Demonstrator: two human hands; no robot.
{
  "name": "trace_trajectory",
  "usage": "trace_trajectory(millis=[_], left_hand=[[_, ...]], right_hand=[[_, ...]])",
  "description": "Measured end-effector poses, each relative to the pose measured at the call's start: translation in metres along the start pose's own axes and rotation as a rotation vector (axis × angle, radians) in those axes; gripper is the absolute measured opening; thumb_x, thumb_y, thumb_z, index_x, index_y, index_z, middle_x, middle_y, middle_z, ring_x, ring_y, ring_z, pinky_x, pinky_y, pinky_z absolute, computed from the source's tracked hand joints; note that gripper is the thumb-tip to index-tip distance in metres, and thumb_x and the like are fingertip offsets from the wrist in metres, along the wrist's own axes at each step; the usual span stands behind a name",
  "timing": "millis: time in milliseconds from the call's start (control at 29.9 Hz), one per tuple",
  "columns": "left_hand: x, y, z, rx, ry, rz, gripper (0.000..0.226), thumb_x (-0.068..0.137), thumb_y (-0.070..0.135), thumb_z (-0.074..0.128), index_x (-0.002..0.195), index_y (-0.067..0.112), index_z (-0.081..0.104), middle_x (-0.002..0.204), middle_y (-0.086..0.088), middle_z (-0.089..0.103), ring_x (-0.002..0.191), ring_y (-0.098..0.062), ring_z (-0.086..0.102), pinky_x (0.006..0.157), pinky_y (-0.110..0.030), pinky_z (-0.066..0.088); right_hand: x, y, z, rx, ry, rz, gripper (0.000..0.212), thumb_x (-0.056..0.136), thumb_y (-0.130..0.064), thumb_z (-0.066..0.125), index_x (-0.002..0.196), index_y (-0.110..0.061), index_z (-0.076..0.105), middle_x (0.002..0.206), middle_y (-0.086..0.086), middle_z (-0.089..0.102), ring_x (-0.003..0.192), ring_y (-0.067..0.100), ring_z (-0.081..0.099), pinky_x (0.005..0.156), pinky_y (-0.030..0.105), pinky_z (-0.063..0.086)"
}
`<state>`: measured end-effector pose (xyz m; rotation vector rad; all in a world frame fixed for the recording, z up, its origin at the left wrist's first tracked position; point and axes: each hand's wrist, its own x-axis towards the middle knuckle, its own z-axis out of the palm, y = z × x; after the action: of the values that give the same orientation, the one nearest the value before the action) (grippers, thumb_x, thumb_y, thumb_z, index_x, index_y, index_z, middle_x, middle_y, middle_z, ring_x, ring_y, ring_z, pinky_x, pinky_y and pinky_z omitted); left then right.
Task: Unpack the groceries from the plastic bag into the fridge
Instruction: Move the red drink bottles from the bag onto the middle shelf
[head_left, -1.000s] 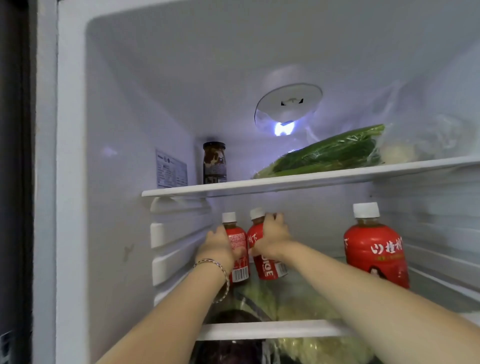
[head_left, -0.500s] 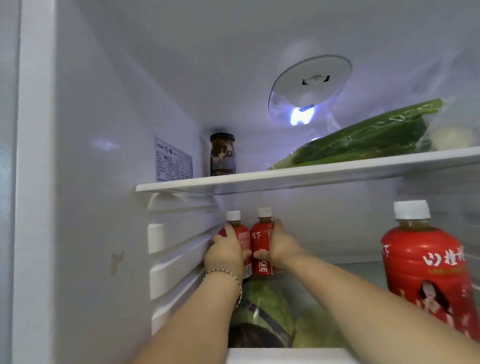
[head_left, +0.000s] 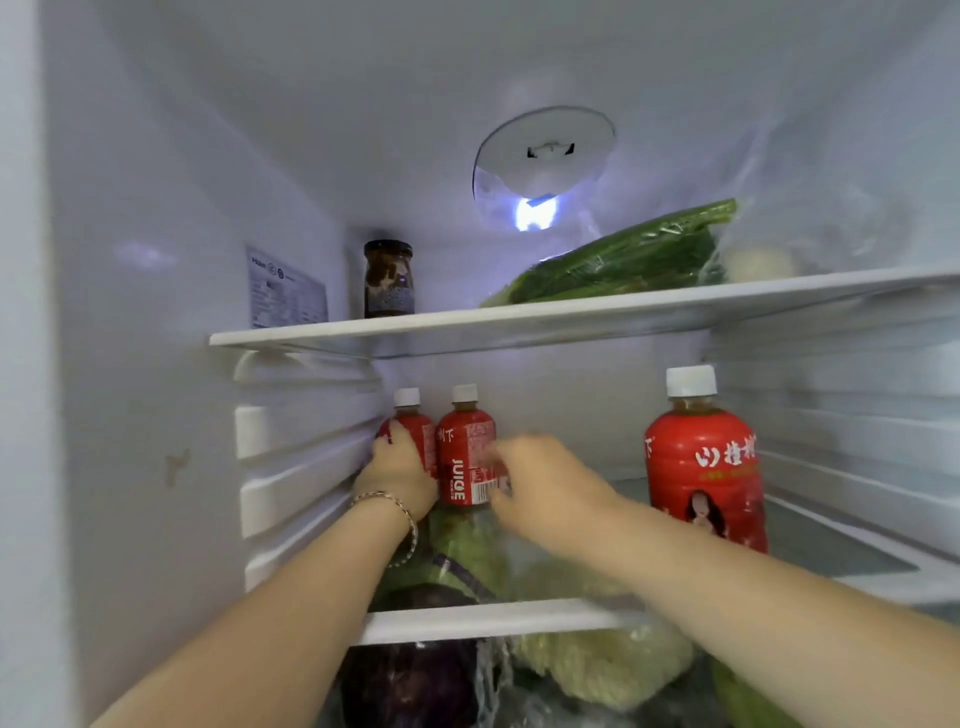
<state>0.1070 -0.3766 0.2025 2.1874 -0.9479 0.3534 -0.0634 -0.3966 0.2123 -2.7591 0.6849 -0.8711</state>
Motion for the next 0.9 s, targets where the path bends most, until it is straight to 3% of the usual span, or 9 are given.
trace_trajectory(millis=[100,200,301,401,501,635,735,802,902], left_hand=[[-0.007,0.007,-0.011,0.165,0.035,0.161,0.053,0.091,0.026,0.05,0.14,0.025,0.031,0.147,-0.011,0.024,0.127,-0.033,0.04,0.1,-0.044,0.042],[-0.009,0.015,-0.008,0.335,-0.089,0.363,0.061,0.094,0.036,0.045,0.146,0.042,0.013,0.158,0.003,-0.005,0.145,-0.028,0.006,0.114,-0.05,0.024],[-0.007,0.014,0.002,0.434,-0.182,0.329,0.056,0.097,0.042,0.035,0.145,0.046,0.006,0.158,0.008,-0.008,0.146,-0.027,-0.007,0.115,-0.055,0.019],[-0.008,0.011,0.006,0.437,-0.193,0.303,0.054,0.098,0.04,0.032,0.145,0.045,0.005,0.158,0.008,-0.005,0.146,-0.026,-0.01,0.113,-0.054,0.021],[-0.009,0.009,0.004,0.415,-0.198,0.309,0.056,0.099,0.036,0.033,0.145,0.046,0.003,0.158,0.008,-0.007,0.145,-0.026,-0.01,0.113,-0.054,0.023],[-0.009,0.005,0.004,0.405,-0.181,0.322,0.058,0.098,0.034,0.035,0.145,0.047,0.003,0.158,0.009,-0.006,0.146,-0.025,-0.01,0.113,-0.05,0.027],[-0.008,0.003,0.004,0.404,-0.173,0.337,0.06,0.097,0.031,0.038,0.145,0.046,0.005,0.158,0.011,-0.009,0.146,-0.025,-0.01,0.114,-0.048,0.026],[-0.008,0.002,0.005,0.389,-0.187,0.343,0.063,0.096,0.028,0.04,0.145,0.046,0.005,0.157,0.012,-0.011,0.145,-0.025,-0.011,0.114,-0.046,0.025],[-0.006,0.002,0.009,0.366,-0.172,0.349,0.066,0.095,0.025,0.042,0.145,0.046,0.005,0.157,0.012,-0.009,0.145,-0.026,-0.012,0.113,-0.044,0.026]], right_hand=[[-0.063,0.009,-0.04,-0.215,0.347,0.021,0.03,0.093,-0.035,0.047,0.12,-0.024,0.05,0.11,-0.006,0.044,0.103,0.014,0.051,0.074,0.025,0.042],[-0.088,0.03,-0.065,-0.337,0.478,0.305,0.054,0.087,-0.054,0.048,0.129,-0.023,0.034,0.119,0.001,0.036,0.107,0.022,0.052,0.069,0.029,0.042],[-0.082,0.053,-0.074,-0.17,0.241,0.575,0.082,0.076,-0.07,0.053,0.131,-0.015,0.029,0.126,0.01,0.044,0.106,0.03,0.057,0.071,0.032,0.043],[-0.061,0.068,-0.07,0.166,0.033,0.508,0.079,0.067,-0.06,0.071,0.124,-0.019,0.035,0.114,0.001,0.055,0.097,0.021,0.06,0.068,0.03,0.056],[-0.024,0.069,-0.05,0.302,-0.011,0.434,0.072,0.067,-0.048,0.077,0.12,-0.02,0.036,0.111,0.0,0.055,0.092,0.019,0.06,0.06,0.03,0.059],[0.038,0.064,-0.019,0.354,-0.052,0.505,0.081,0.071,-0.042,0.078,0.13,-0.013,0.03,0.126,0.011,0.05,0.096,0.028,0.062,0.054,0.033,0.058],[0.072,0.065,0.001,0.376,-0.038,0.526,0.086,0.075,-0.038,0.076,0.137,-0.01,0.024,0.136,0.014,0.043,0.118,0.032,0.052,0.074,0.039,0.058],[0.086,0.064,0.013,0.358,-0.02,0.525,0.085,0.076,-0.035,0.076,0.138,-0.007,0.024,0.137,0.013,0.044,0.122,0.03,0.049,0.079,0.037,0.056],[0.095,0.06,0.025,0.363,-0.034,0.511,0.076,0.083,-0.024,0.07,0.137,-0.004,0.02,0.135,0.015,0.043,0.118,0.032,0.052,0.063,0.032,0.055]])
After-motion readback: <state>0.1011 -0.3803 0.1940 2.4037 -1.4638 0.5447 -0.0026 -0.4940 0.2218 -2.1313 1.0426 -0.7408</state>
